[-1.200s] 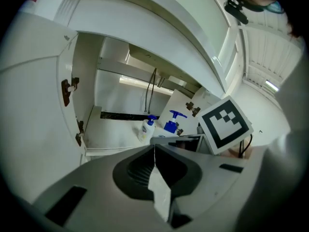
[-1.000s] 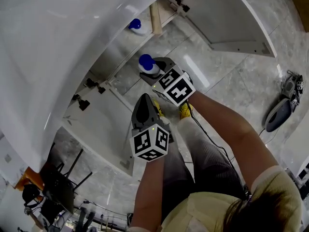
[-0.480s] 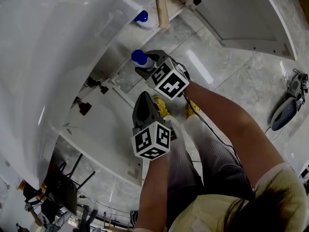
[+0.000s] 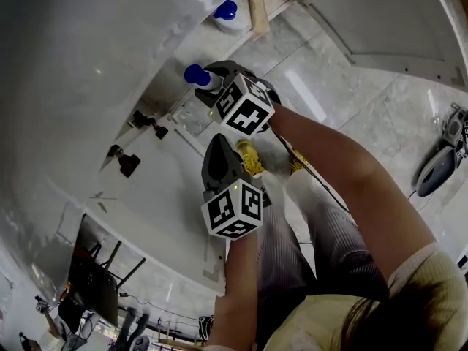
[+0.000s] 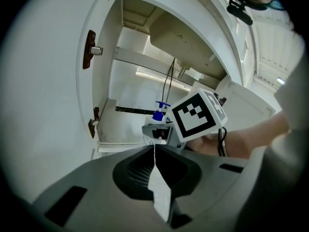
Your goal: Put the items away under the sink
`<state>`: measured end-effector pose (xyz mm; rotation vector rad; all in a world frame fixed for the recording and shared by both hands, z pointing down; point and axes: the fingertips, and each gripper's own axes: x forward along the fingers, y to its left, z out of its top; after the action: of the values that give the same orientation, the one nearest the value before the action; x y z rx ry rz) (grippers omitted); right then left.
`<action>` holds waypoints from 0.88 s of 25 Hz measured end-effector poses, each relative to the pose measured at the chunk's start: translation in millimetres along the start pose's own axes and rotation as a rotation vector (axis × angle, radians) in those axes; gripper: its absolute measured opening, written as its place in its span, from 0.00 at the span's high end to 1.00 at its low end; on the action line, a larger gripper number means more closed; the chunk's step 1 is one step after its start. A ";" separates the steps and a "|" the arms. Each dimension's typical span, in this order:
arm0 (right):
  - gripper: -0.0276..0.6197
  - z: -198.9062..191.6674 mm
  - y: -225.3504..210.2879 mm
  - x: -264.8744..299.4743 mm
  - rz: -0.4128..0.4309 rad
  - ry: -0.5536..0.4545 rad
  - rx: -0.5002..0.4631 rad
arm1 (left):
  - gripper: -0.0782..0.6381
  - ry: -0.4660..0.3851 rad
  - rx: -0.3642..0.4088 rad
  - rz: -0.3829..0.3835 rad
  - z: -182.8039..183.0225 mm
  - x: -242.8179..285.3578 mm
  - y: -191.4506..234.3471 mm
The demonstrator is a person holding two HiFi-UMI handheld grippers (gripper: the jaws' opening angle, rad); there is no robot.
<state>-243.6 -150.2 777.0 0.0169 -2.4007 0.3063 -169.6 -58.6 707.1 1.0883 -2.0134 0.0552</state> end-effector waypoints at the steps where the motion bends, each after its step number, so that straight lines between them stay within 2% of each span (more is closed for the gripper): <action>1: 0.62 0.0 -0.3 4.7 -0.001 -0.003 -0.006 | 0.84 -0.003 -0.004 0.000 -1.6 1.5 2.4; 11: 0.62 15.3 -1.1 40.5 -0.014 -0.068 -0.030 | 0.84 -0.041 0.000 0.021 -8.4 11.3 19.6; 22: 0.62 18.3 -16.7 62.6 -0.050 -0.143 -0.041 | 0.84 -0.106 0.041 -0.003 -8.8 32.2 17.8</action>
<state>-300.9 -166.1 808.5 0.0822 -2.5436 0.2403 -185.7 -65.7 740.5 1.1417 -2.1127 0.0381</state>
